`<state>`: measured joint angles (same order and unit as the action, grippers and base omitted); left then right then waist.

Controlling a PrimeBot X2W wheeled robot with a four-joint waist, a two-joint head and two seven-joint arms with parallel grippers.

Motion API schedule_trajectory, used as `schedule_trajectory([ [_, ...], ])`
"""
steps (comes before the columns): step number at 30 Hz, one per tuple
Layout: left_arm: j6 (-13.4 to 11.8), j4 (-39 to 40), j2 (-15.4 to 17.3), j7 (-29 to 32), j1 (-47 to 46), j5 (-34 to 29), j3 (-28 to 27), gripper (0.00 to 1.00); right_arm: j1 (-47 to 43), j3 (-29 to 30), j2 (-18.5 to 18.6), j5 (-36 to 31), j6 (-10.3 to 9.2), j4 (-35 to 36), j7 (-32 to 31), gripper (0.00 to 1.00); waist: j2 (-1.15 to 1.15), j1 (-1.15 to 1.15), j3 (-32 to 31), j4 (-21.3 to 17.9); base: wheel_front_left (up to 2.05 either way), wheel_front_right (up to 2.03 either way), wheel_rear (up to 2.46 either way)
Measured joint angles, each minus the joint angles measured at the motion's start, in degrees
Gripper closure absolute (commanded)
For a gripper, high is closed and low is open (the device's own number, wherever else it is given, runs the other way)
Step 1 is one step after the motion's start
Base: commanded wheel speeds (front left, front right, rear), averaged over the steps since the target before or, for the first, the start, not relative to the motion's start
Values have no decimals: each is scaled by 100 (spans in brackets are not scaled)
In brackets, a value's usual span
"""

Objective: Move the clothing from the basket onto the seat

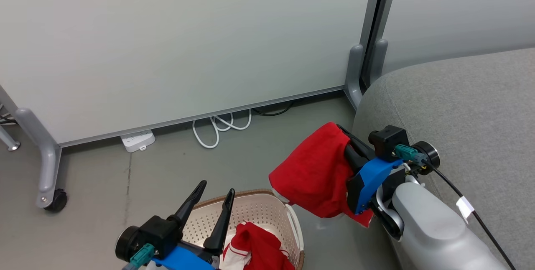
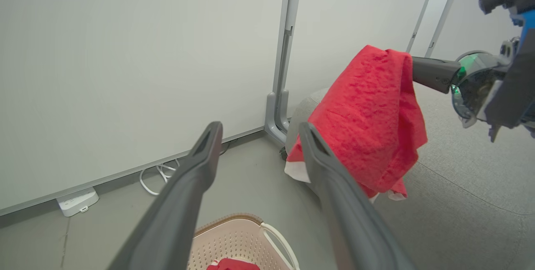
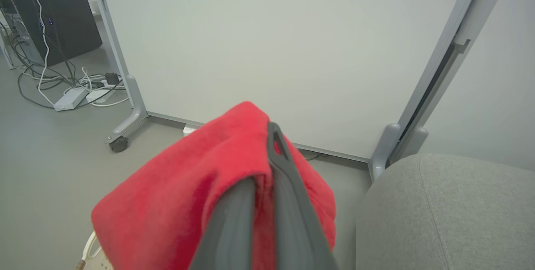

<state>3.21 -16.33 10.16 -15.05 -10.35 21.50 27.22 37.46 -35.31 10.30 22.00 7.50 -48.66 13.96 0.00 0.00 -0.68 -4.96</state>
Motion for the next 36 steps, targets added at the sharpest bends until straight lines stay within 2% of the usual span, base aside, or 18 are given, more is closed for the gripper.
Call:
schedule_trajectory([
  [6,135,-32,-115,0,70,-171,-220,0,-13,23,-34,-26,1,81,-38,100,0,0,20,-178,0,0,0],
  [12,229,-20,-212,-1,89,-347,-367,0,6,19,-51,-78,1,160,-89,100,0,0,48,-604,0,0,0],
  [28,378,-30,-426,0,70,-615,-548,0,-63,198,140,-101,0,361,-210,100,0,0,134,-2415,0,0,0],
  [36,409,-225,-420,-1,-288,-641,-268,0,-304,717,226,-261,0,519,-149,100,0,-1,459,-2650,0,0,0],
])
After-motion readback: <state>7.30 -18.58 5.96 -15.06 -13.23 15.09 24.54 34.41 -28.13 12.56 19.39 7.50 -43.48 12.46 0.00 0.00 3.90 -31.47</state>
